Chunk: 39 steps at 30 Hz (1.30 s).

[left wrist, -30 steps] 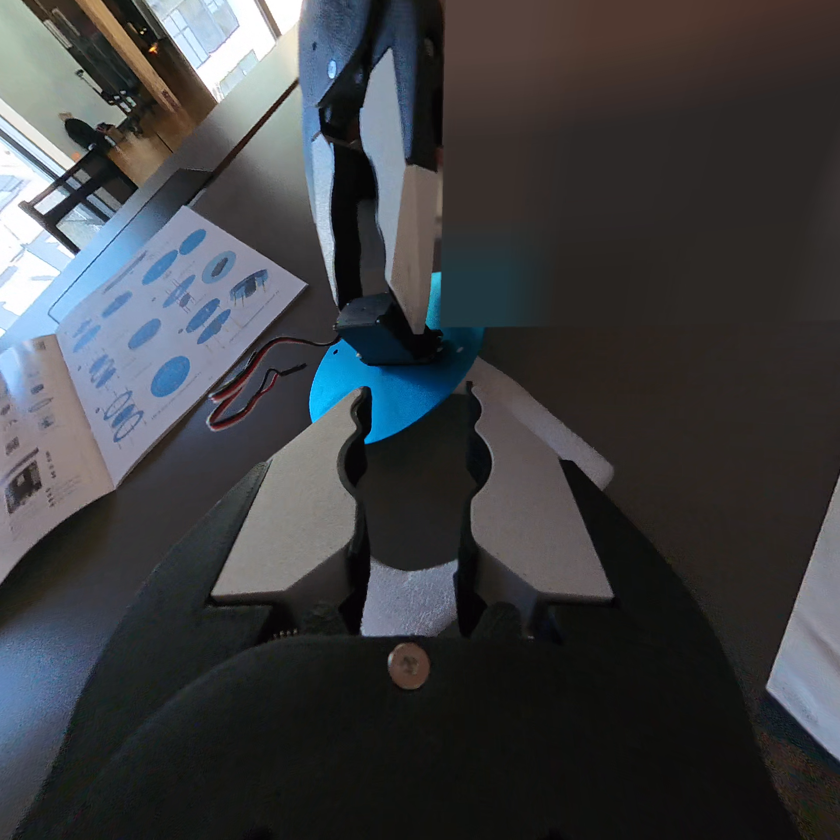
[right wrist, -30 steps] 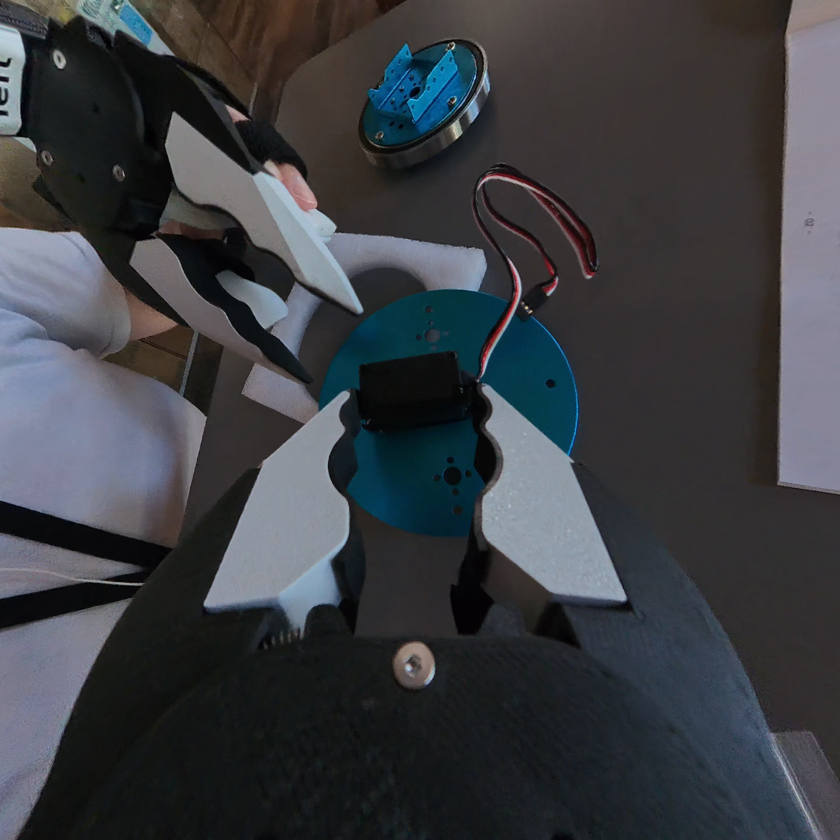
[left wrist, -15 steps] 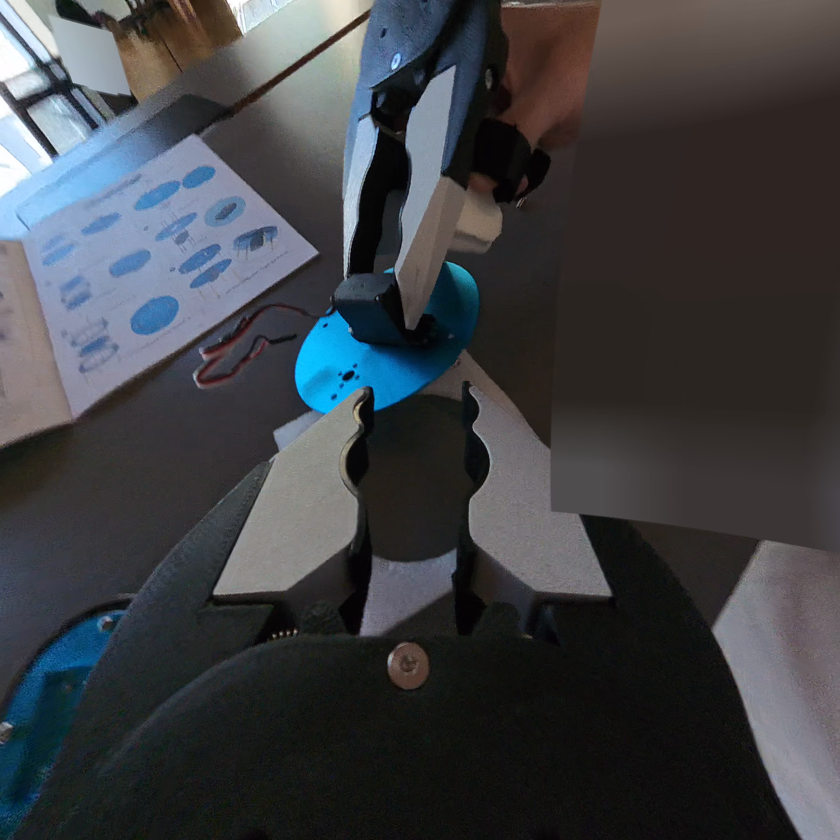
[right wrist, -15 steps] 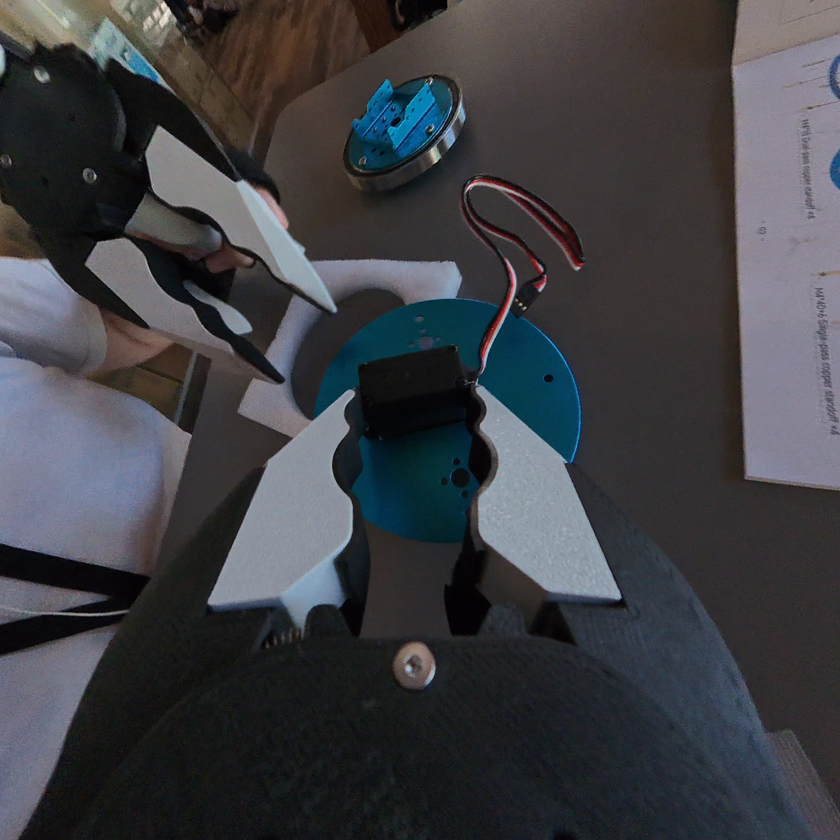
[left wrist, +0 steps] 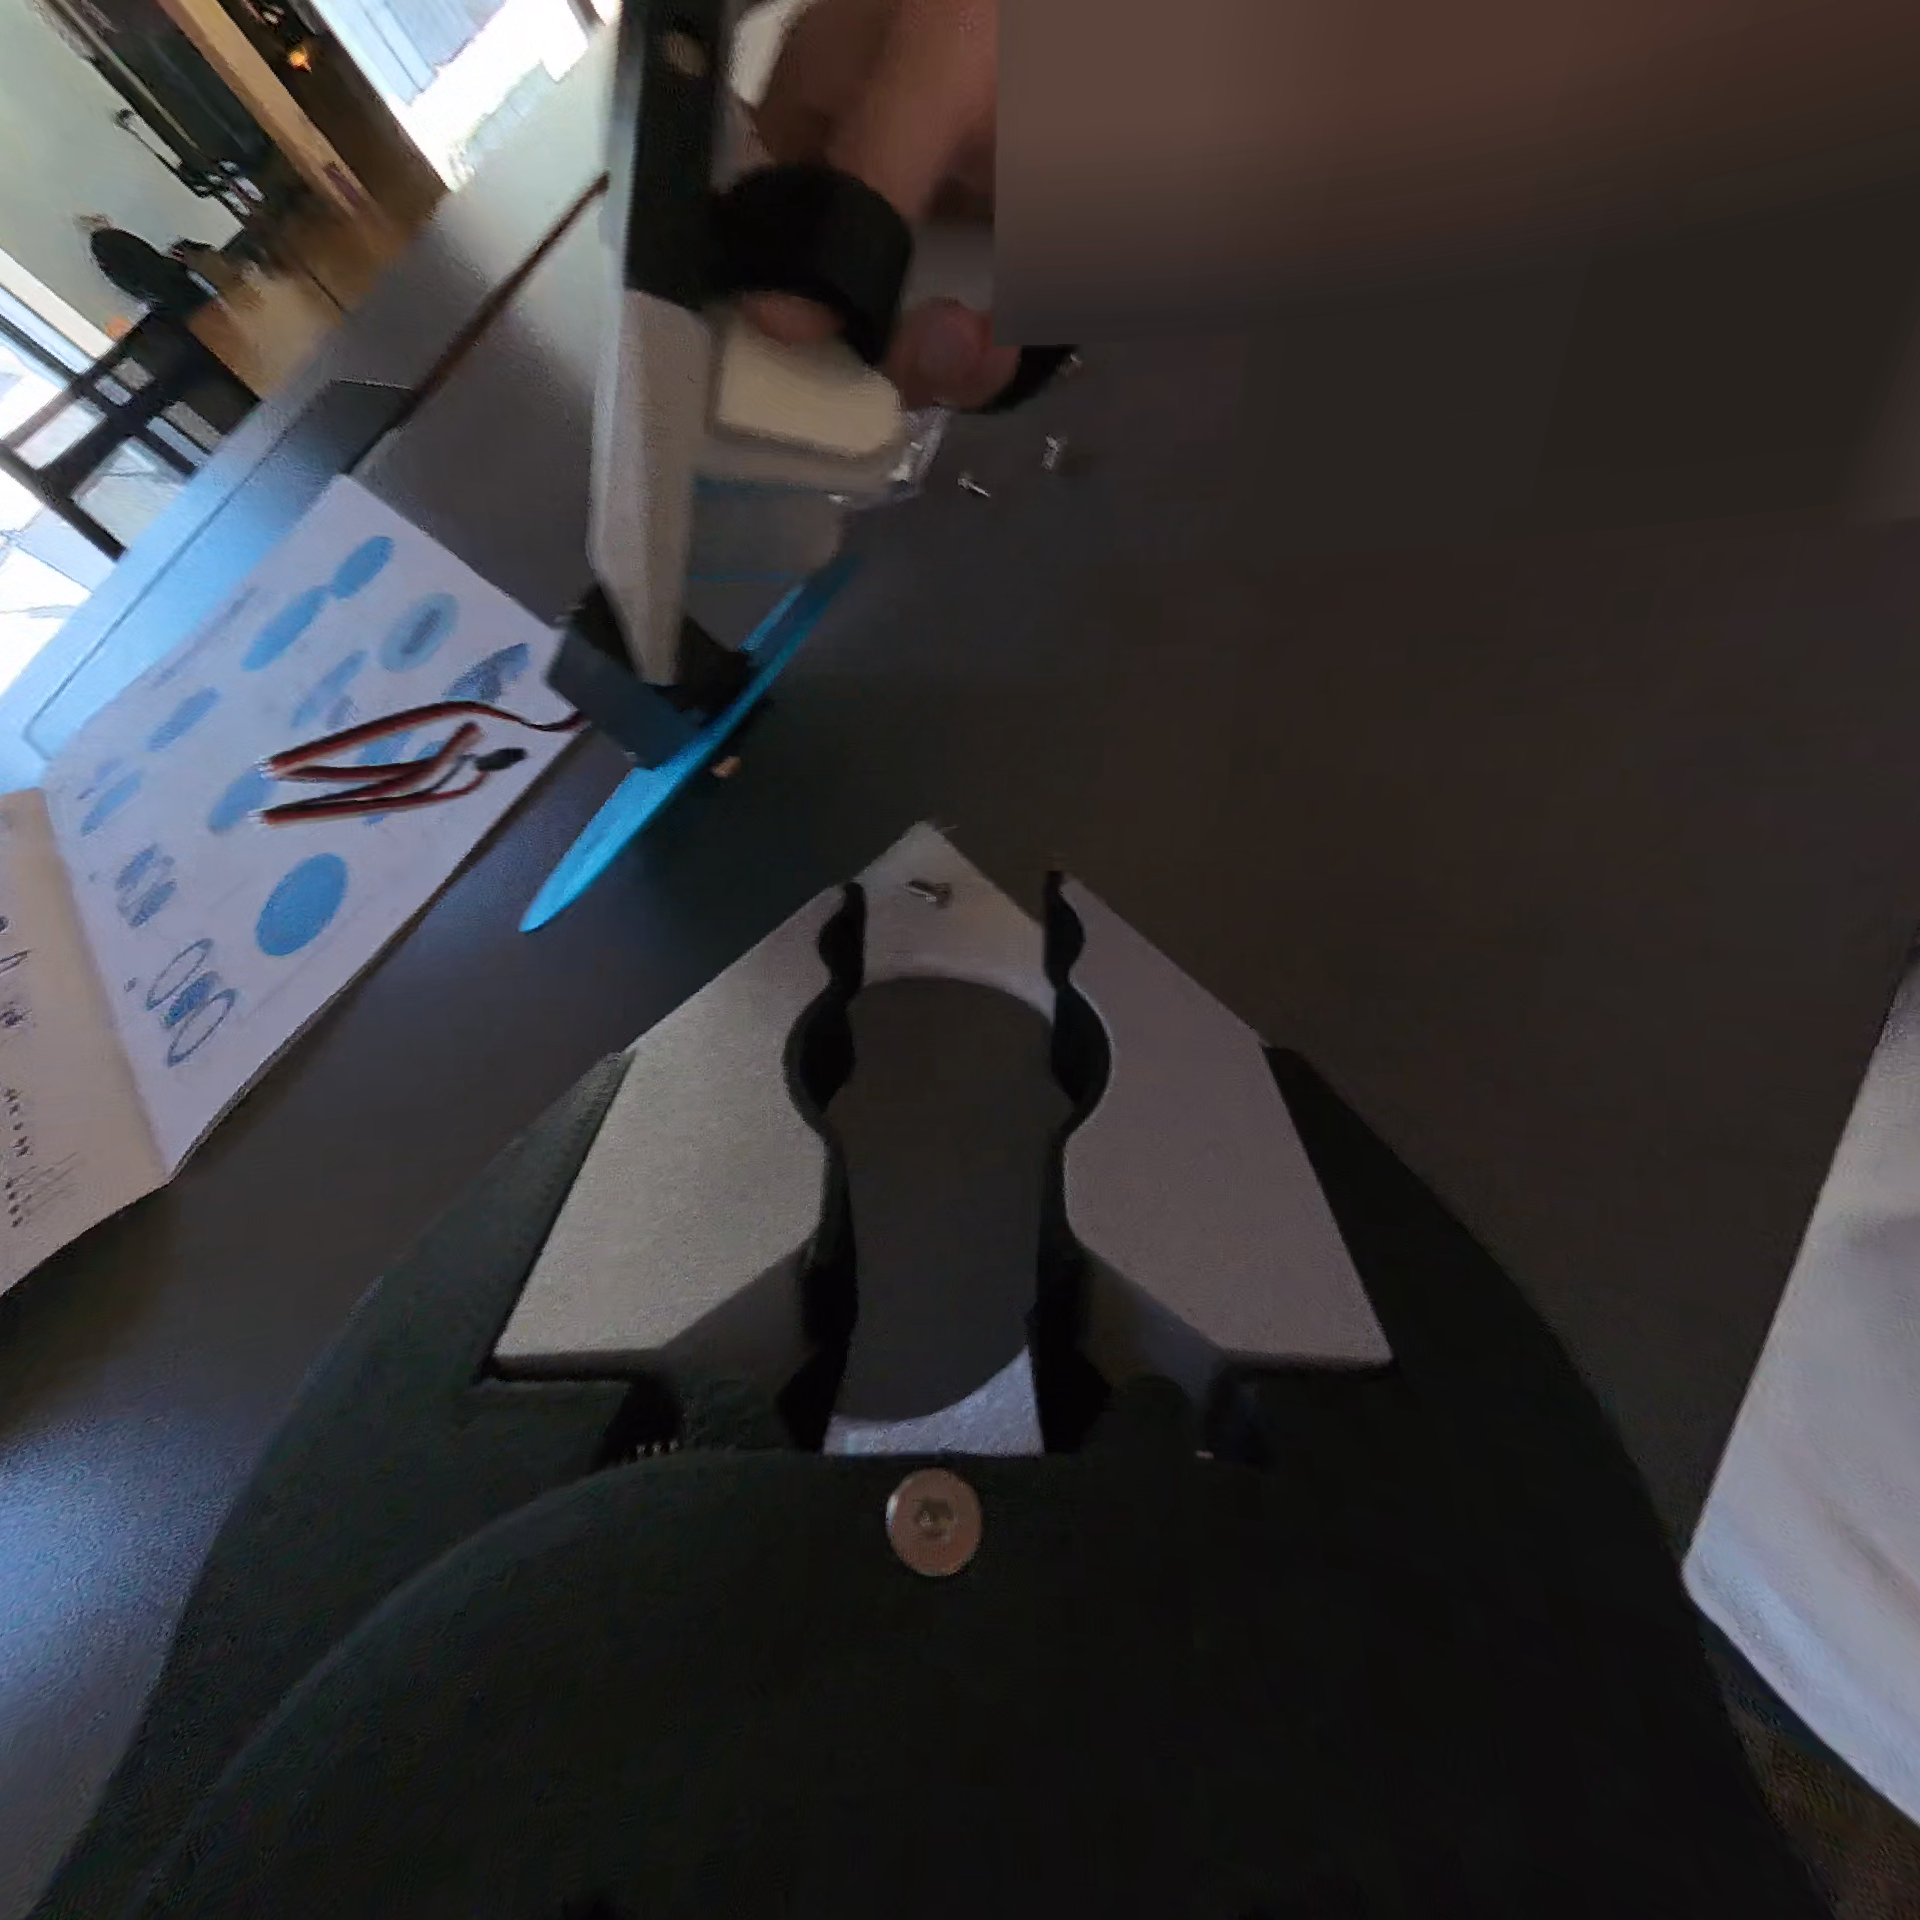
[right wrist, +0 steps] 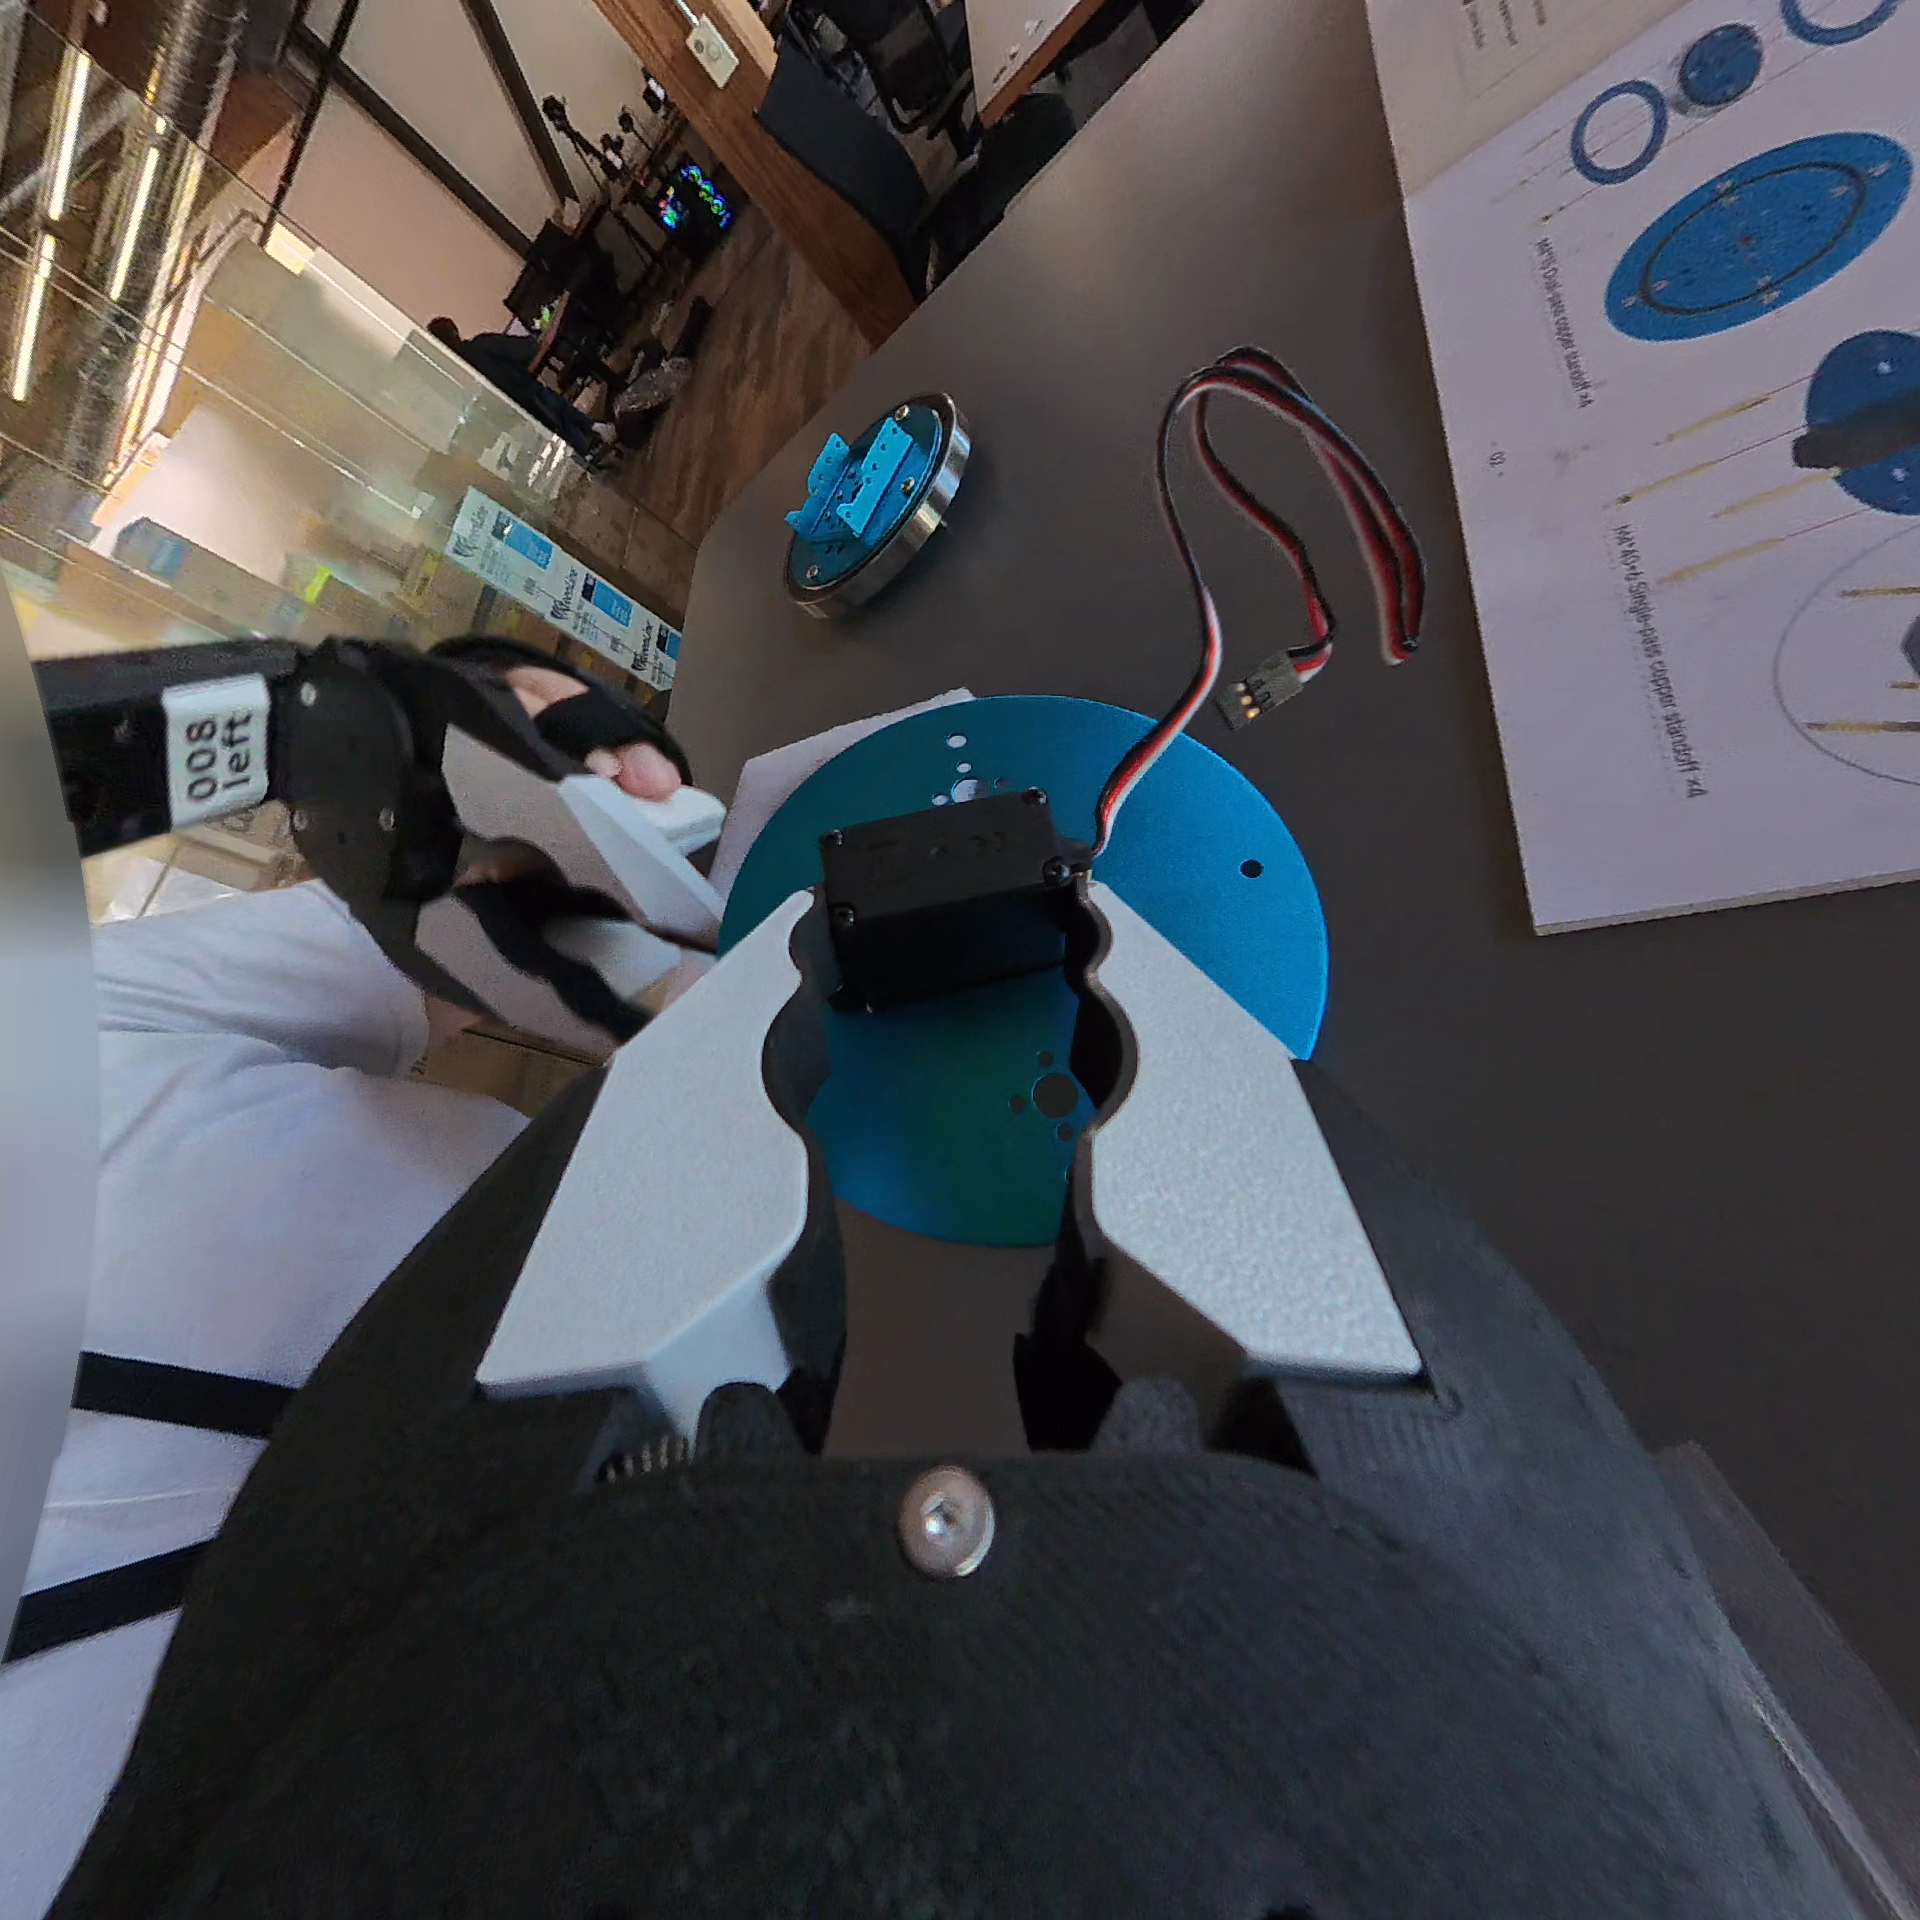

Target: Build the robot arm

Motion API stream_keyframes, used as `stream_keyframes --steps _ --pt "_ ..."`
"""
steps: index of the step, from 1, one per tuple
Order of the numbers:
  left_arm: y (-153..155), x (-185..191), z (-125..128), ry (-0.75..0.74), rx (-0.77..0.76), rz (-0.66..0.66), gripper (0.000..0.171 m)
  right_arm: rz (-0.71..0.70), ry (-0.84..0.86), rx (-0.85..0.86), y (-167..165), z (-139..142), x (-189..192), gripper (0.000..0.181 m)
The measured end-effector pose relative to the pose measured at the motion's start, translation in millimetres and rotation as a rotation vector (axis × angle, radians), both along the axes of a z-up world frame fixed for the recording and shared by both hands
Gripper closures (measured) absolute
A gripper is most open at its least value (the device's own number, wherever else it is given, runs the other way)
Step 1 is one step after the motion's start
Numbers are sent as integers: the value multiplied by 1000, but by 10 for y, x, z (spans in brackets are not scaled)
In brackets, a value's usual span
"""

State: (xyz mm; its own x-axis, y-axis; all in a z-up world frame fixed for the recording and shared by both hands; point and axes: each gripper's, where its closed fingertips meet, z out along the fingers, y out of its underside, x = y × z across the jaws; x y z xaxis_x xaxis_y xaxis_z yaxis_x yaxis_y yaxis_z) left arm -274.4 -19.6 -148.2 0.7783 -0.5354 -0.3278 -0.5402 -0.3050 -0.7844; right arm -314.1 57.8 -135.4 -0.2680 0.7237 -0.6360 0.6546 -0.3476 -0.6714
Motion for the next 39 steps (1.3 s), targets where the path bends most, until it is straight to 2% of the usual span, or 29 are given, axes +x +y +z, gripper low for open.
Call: stream_keyframes --steps 2,5,10,19,28,30,32,39 --pt "5 87 -99 3 -48 8 117 -5 0 16 5 -10 -3 138" --pt "14 154 -87 -21 -47 23 118 -5 -1 32 -6 -20 -6 138" --pt "11 180 -107 35 -55 47 126 -5 -2 33 -6 -21 -9 138" --pt "39 166 -184 31 -163 80 118 0 -5 44 -16 -32 -8 138" --pt "18 206 -186 65 -156 65 127 1 -7 44 -13 -32 -7 138" --pt "18 199 -184 67 -150 69 126 2 -7 45 -14 -32 -8 138" --pt "33 180 -174 63 -138 82 119 2 -7 47 -13 -33 -8 138" --pt "13 189 -188 53 -148 70 123 2 -7 47 -13 -34 -9 138"
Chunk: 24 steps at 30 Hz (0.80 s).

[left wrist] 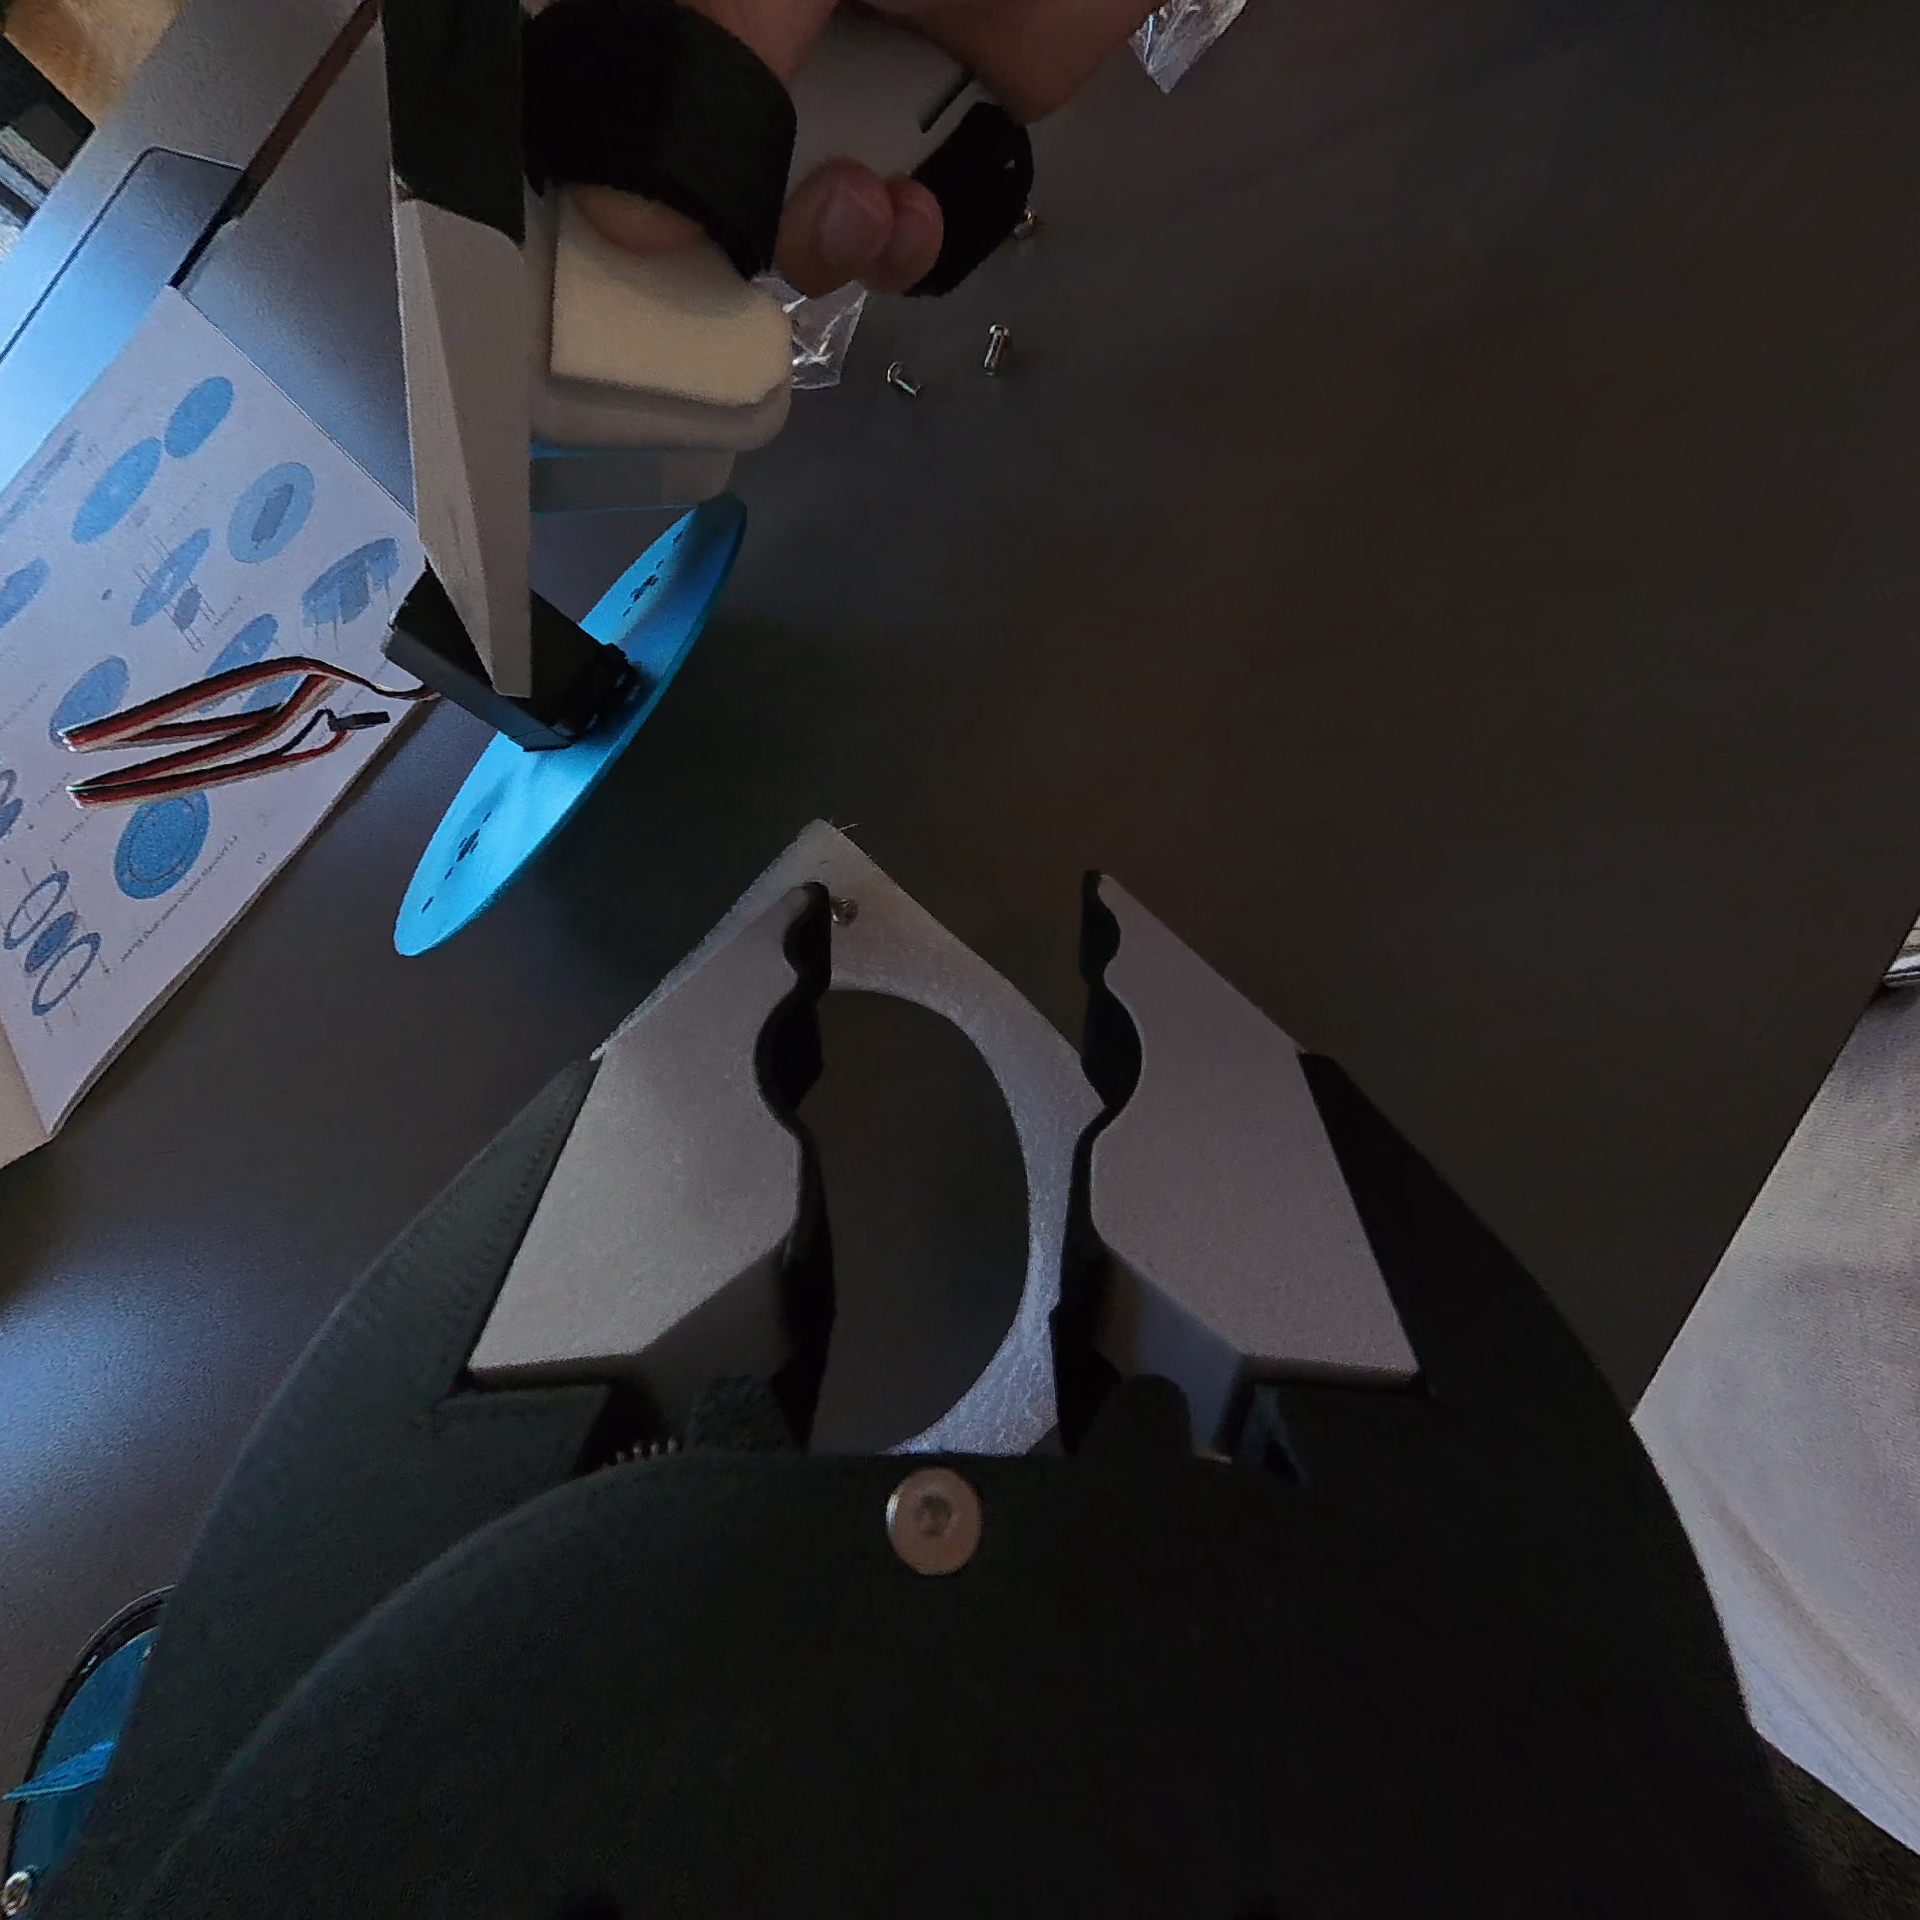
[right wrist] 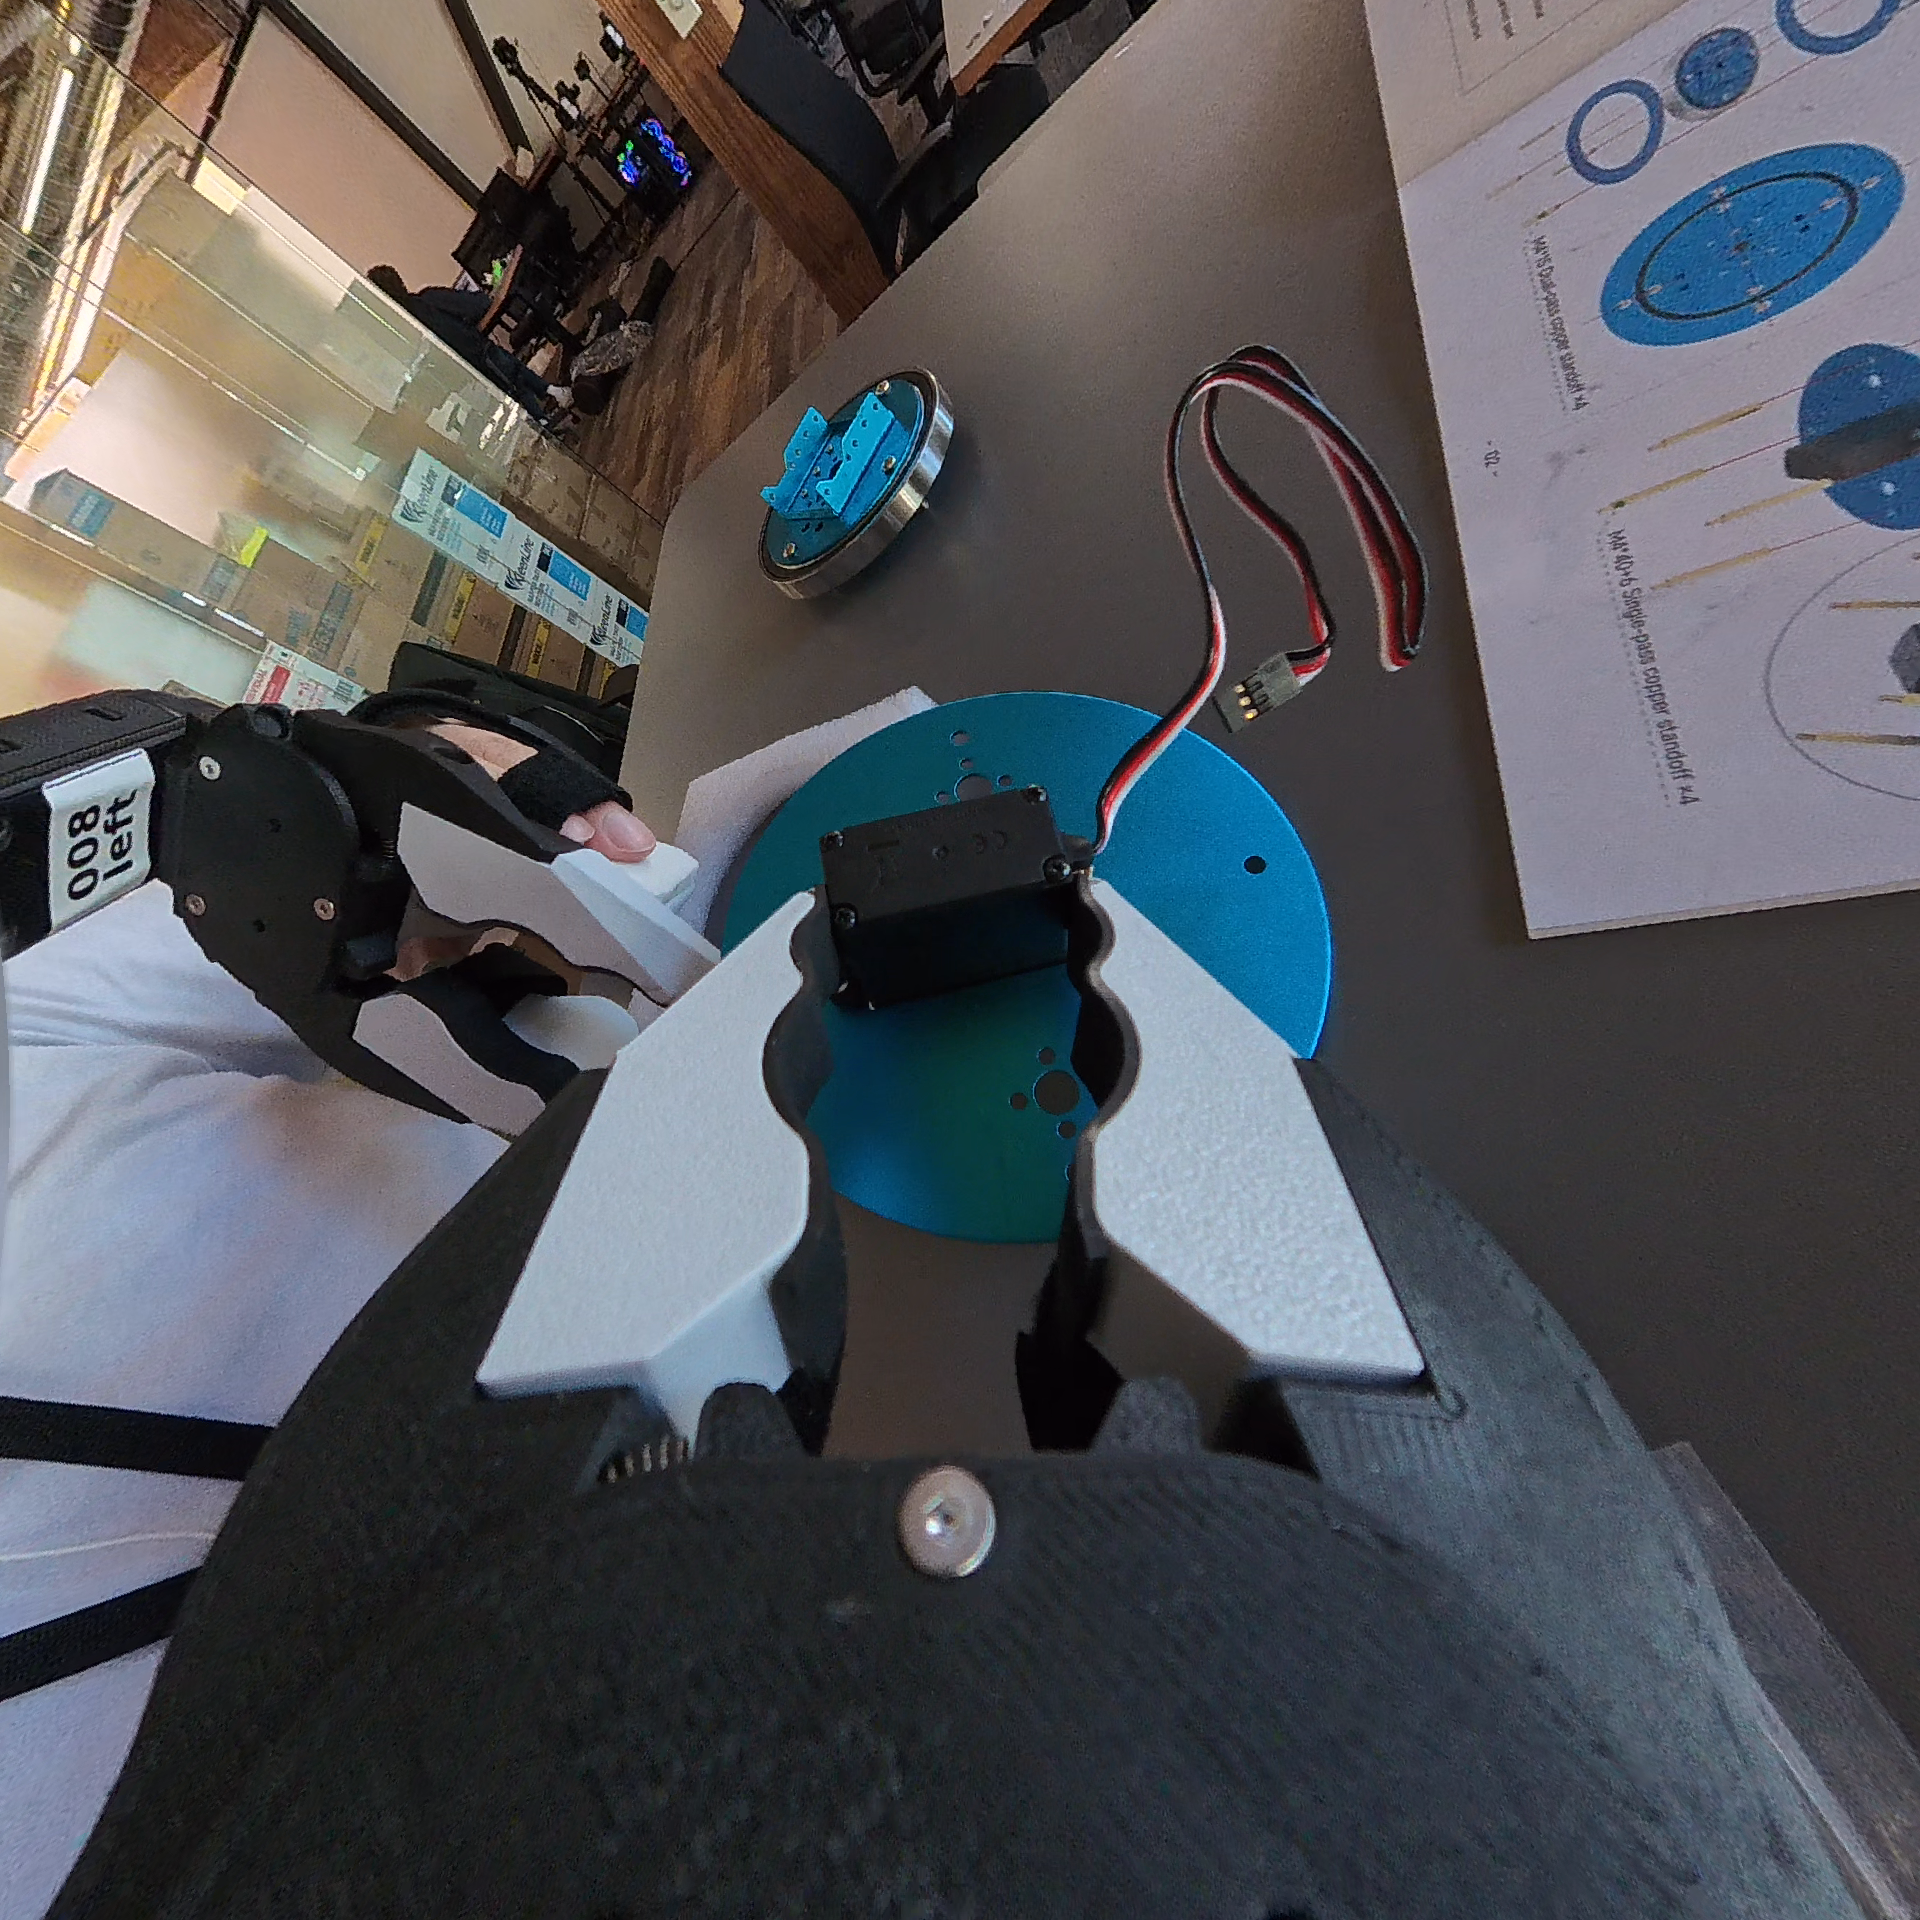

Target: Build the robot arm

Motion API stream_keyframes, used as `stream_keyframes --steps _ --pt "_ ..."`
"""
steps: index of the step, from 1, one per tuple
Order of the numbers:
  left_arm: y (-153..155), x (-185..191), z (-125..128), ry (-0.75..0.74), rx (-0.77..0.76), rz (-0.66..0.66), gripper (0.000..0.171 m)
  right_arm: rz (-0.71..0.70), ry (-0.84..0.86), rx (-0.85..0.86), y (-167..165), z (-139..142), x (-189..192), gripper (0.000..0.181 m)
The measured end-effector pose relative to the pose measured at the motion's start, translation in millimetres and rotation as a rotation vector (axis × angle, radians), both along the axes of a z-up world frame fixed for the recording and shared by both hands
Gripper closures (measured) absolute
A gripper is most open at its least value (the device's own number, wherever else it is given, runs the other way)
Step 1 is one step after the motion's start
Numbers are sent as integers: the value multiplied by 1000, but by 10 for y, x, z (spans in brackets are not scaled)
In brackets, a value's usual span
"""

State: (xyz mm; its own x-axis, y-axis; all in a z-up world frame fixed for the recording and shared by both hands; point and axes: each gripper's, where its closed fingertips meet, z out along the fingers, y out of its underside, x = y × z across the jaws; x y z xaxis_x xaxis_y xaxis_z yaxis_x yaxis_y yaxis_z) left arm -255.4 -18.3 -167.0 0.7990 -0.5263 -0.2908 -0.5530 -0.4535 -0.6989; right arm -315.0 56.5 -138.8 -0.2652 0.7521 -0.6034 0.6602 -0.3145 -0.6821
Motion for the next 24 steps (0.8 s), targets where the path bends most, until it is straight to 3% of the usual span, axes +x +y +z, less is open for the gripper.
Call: stream_keyframes --steps 17,24 --pt "-19 23 -27 -7 -30 -12 132 4 -3 0 0 -3 1 138" --pt "-8 12 -26 -14 -31 -8 123 6 -3 0 -1 -4 2 138"
